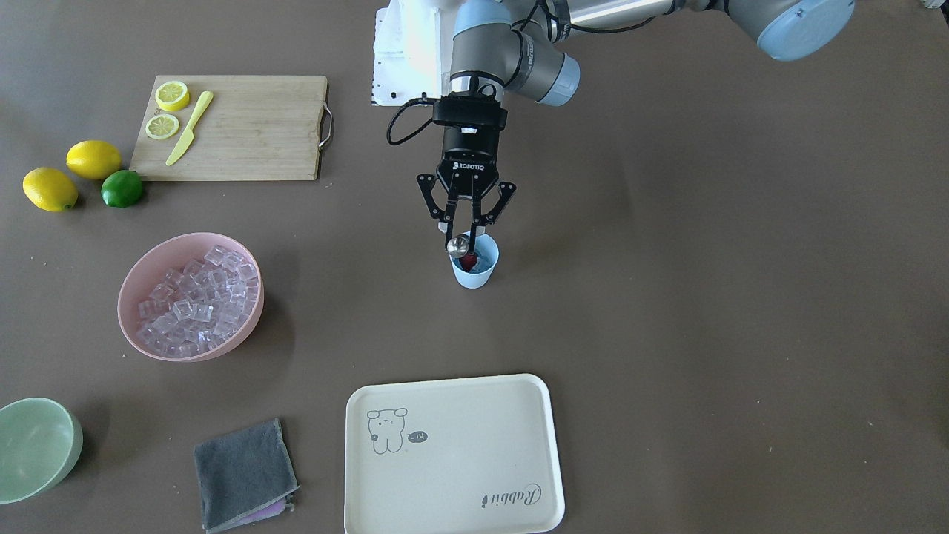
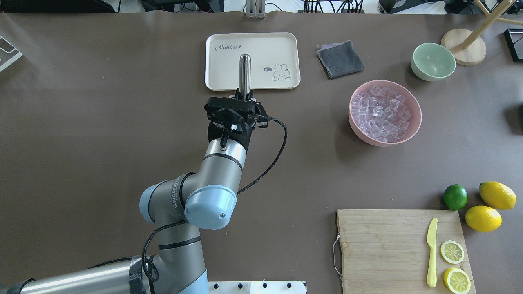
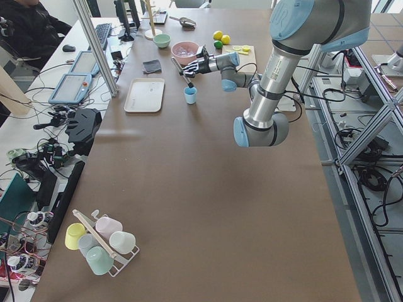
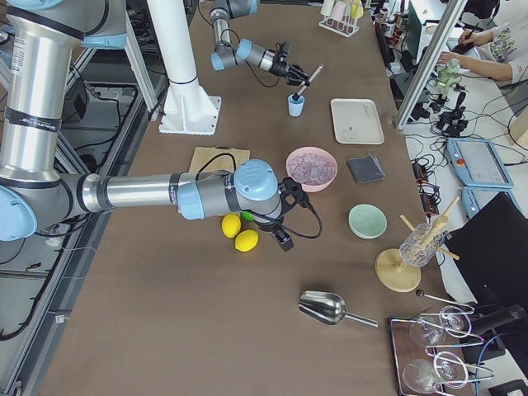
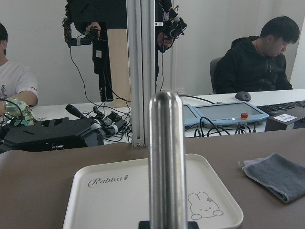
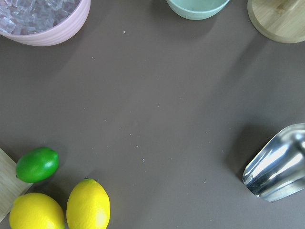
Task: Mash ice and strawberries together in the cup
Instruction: 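Press the muddler up and down inside the cup with the left gripper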
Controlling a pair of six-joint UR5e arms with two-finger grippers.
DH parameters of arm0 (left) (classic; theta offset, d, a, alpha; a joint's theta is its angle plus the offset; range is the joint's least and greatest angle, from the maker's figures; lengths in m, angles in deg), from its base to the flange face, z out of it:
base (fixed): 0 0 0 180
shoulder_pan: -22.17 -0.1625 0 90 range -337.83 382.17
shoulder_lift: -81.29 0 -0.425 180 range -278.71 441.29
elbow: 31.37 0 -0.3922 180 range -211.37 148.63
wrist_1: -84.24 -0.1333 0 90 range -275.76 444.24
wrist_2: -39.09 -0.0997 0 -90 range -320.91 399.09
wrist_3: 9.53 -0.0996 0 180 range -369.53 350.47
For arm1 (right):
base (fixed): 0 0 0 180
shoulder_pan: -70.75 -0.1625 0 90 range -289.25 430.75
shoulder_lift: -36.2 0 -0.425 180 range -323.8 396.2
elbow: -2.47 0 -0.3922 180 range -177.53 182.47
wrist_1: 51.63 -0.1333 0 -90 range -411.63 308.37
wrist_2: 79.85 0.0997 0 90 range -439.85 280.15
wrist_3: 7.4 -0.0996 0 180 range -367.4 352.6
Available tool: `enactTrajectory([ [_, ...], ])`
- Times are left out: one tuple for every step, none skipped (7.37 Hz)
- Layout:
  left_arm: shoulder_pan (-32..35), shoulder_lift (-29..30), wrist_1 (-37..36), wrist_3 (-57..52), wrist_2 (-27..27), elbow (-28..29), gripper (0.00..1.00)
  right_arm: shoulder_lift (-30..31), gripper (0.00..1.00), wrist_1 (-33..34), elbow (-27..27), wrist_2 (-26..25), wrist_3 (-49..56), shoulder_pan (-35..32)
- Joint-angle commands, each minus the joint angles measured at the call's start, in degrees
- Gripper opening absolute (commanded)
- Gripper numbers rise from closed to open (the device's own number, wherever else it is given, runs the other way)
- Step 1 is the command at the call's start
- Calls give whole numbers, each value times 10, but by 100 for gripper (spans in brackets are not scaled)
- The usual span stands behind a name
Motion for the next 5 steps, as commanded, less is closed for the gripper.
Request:
enactTrajectory([
  [1, -4, 2, 27, -1, 31, 0, -3, 99, 0, -1, 0, 0, 0],
  [0, -5, 4, 35, 0, 42, 0, -4, 99, 0, -1, -1, 0, 0],
  [-4, -8, 11, 43, 0, 47, 0, -5, 99, 0, 1, -1, 0, 0],
  [-5, -7, 20, 54, 0, 65, 0, -5, 99, 0, 2, -1, 0, 0],
  [-4, -8, 32, 50, 2, 68, 0, -5, 99, 0, 2, -3, 0, 0],
])
